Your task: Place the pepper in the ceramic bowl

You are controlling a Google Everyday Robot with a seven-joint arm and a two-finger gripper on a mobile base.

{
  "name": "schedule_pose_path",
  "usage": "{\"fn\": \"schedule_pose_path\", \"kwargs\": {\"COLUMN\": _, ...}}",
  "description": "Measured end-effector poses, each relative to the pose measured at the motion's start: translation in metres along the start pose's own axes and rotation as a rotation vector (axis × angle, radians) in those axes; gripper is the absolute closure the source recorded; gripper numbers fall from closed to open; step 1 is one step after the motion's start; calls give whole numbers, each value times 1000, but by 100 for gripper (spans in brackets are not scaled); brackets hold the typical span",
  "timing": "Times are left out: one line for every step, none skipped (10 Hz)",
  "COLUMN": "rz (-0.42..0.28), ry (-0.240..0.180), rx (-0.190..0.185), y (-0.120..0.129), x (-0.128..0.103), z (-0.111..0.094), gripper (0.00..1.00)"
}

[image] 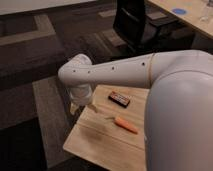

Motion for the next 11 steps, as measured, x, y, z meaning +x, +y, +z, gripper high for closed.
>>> {"fn": "schedule_pose_path", "kwargs": {"rz": -51, "ry": -1, "rx": 32, "y": -18, "x": 4, "z": -5, "gripper": 35}}
{"fn": "schedule_pose_path", "kwargs": {"rz": -95, "ry": -3, "rx": 39, "y": -28, "x": 7, "z": -7, "gripper": 35}}
{"fn": "schedule_pose_path", "kwargs": {"rz": -146, "ry": 1, "rx": 38, "y": -35, "x": 10, "z": -8, "gripper": 35}}
{"fn": "schedule_pose_path", "kwargs": {"rz": -207, "ry": 21, "rx": 33, "y": -43, "x": 17, "z": -8, "gripper": 35}}
{"fn": "schedule_pose_path", "kwargs": {"rz": -316, "ry": 72, "rx": 34, "y": -57, "x": 30, "z": -10, "gripper": 35}}
{"fn": "schedule_pose_path", "kwargs": {"rz": -405, "ry": 101, "rx": 48, "y": -67, "x": 37, "z": -12, "gripper": 35}}
{"fn": "schedule_pose_path", "kwargs": {"rz": -533, "ry": 133, "rx": 76, "y": -79, "x": 40, "z": -16, "gripper": 35}}
{"fn": "schedule_pose_path", "kwargs": {"rz": -666, "ry": 154, "rx": 105, "y": -86, "x": 39, "z": -22, "gripper": 35}}
{"fn": "schedule_pose_path", "kwargs": {"rz": -727, "ry": 154, "rx": 121, "y": -89, "x": 35, "z": -24, "gripper": 35}}
{"fn": "schedule_pose_path", "kwargs": {"rz": -793, "ry": 152, "rx": 141, "y": -90, "x": 29, "z": -27, "gripper": 35}}
{"fn": "schedule_pose_path", "kwargs": {"rz": -828, "ry": 151, "rx": 152, "y": -92, "x": 27, "z": -29, "gripper": 35}}
